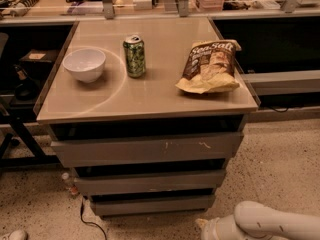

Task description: Open bottom drawer

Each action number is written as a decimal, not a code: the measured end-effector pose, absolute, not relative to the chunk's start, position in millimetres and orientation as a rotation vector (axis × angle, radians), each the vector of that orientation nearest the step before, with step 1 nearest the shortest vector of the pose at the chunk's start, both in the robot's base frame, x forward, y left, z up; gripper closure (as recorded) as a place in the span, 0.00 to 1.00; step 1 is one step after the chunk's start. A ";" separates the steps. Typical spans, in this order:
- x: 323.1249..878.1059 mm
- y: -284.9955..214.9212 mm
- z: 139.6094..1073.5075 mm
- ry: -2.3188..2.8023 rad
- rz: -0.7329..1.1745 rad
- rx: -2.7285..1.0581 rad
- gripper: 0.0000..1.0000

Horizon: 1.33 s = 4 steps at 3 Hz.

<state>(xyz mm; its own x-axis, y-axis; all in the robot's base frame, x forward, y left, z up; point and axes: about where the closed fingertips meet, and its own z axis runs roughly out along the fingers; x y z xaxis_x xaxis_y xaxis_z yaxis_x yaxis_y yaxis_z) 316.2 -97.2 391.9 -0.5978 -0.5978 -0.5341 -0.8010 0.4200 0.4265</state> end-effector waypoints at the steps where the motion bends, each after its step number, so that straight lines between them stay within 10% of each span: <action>1: 343.5 -100.1 367.1 2.338 0.925 -1.134 0.00; 4: 371.9 -96.3 331.4 2.315 0.876 -1.089 0.00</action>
Offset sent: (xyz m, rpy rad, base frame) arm 0.0812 -0.0080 -0.0554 0.0488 -0.1637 -0.1246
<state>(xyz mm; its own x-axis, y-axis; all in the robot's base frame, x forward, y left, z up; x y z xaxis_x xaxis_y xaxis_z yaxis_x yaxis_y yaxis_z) 371.9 -96.3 331.4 -0.5966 -0.5200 -0.6113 -0.7944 0.4909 0.3577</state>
